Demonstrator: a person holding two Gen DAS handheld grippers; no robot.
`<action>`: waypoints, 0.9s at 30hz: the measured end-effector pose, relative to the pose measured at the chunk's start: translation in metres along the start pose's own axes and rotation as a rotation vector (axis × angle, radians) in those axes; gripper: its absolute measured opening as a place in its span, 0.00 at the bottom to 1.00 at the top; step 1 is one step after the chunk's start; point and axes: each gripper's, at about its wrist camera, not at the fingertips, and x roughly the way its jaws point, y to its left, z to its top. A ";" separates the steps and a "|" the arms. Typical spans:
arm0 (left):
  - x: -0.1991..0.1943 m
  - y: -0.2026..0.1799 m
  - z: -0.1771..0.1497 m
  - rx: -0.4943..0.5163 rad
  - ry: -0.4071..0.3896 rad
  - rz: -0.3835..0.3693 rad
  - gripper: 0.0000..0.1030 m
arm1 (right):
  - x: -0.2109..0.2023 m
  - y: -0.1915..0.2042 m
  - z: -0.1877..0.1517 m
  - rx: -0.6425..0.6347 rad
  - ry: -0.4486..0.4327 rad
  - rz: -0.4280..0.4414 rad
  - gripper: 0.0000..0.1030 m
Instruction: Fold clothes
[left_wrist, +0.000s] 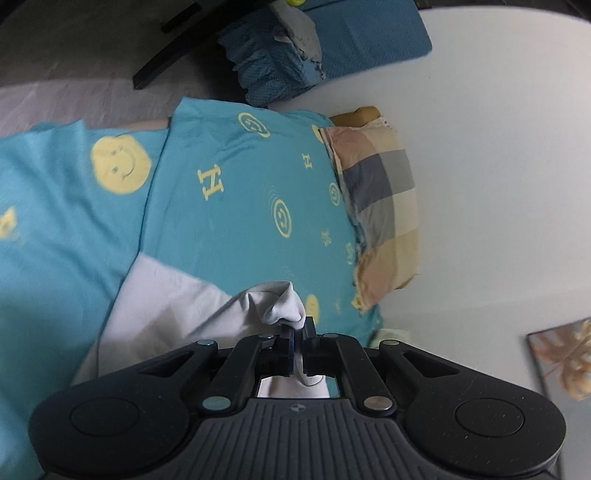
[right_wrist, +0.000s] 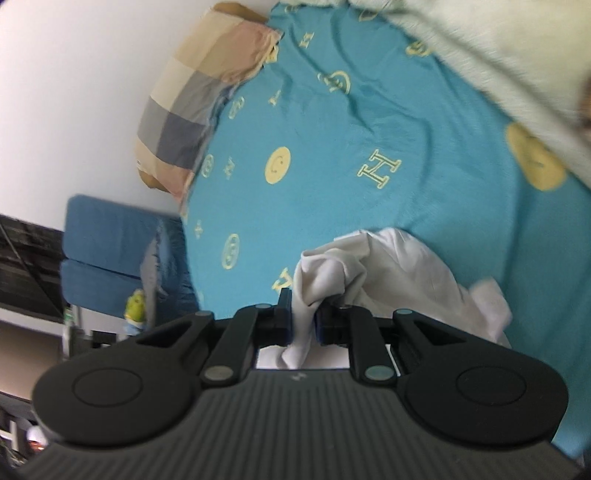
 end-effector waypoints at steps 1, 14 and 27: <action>0.014 0.005 0.003 0.019 -0.001 0.027 0.04 | 0.012 -0.004 0.002 -0.002 0.014 -0.008 0.15; 0.093 0.033 0.013 0.249 0.039 0.132 0.04 | 0.088 -0.022 0.023 -0.093 0.109 -0.070 0.16; 0.057 -0.009 -0.016 0.580 0.029 0.089 0.44 | 0.056 0.013 0.025 -0.372 0.107 0.112 0.73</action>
